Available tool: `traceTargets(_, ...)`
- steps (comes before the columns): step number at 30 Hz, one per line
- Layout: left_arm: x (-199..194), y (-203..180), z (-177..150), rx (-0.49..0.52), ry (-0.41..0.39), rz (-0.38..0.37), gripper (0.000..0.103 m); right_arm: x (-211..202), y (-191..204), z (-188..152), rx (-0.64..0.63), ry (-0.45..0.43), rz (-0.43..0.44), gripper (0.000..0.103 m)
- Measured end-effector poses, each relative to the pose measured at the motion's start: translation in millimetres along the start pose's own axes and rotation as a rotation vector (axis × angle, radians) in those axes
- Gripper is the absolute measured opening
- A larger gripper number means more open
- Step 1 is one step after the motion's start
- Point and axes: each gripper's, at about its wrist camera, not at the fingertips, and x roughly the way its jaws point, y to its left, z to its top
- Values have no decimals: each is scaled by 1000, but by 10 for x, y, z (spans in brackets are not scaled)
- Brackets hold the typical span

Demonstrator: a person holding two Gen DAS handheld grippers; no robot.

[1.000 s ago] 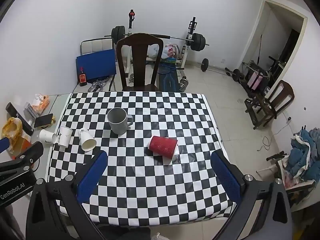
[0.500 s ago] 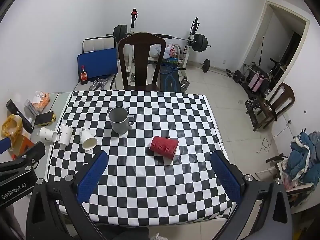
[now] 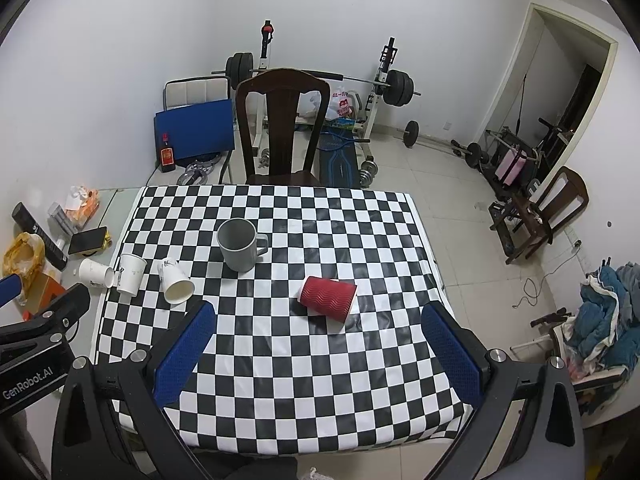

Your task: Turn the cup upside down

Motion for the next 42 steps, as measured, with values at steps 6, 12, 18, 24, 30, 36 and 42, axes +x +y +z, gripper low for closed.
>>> traceTargets(6, 5, 6, -6, -1, -2, 1, 103, -4, 0, 10, -3, 3, -1, 103)
traceTargets(12, 9, 7, -2, 0, -2, 1, 103, -11, 1, 20, -2, -2, -1, 103)
traceTargets(18, 7, 6, 1, 0, -4, 2, 103, -22, -3, 30, -1, -2, 0, 103)
traceTargets(24, 3, 16, 2, -1, -4, -2, 103, -36, -11, 46, -2, -3, -1, 103)
traceTargets(30, 1, 9, 6, -1, -3, -2, 103, -46, -14, 59, -1, -4, -1, 103)
traceTargets(36, -2, 3, 1, 0, -5, 0, 103, -55, -23, 66, 1, -4, 0, 103)
traceTargets(42, -3, 2, -3, -1, -7, 0, 103, -53, -23, 72, 0, -6, 0, 103)
